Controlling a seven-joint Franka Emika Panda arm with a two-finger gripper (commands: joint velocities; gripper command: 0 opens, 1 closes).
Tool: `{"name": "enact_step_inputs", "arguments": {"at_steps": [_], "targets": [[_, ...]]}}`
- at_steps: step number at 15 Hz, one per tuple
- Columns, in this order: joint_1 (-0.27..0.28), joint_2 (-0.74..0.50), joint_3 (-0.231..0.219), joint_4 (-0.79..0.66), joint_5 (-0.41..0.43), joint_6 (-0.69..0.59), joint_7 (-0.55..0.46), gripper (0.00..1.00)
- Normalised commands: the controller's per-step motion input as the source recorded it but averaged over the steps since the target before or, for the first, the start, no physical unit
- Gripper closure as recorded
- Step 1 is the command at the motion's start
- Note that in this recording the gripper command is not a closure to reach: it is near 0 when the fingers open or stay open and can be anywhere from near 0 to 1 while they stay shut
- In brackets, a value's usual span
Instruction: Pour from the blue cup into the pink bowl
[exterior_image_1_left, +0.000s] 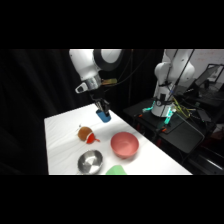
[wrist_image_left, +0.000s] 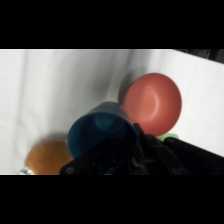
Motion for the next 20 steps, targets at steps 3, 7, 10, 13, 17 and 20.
{"name": "enact_step_inputs", "arguments": {"at_steps": [3, 7, 10, 13, 17, 20], "targets": [[-0.182, -0.04, -0.177, -0.1, -0.076, 0.51, 0.22, 0.18], [-0.031, 0.09, -0.086, -0.09, -0.129, 0.6, 0.51, 0.18], [0.098, 0.19, -0.009, -0.08, -0.164, 0.47, 0.61, 0.18], [0.147, 0.16, 0.008, -0.07, -0.187, 0.3, 0.51, 0.18], [0.105, 0.12, 0.018, -0.01, -0.149, 0.19, 0.32, 0.18], [0.045, 0.11, -0.008, 0.02, -0.142, 0.17, 0.22, 0.18]]}}
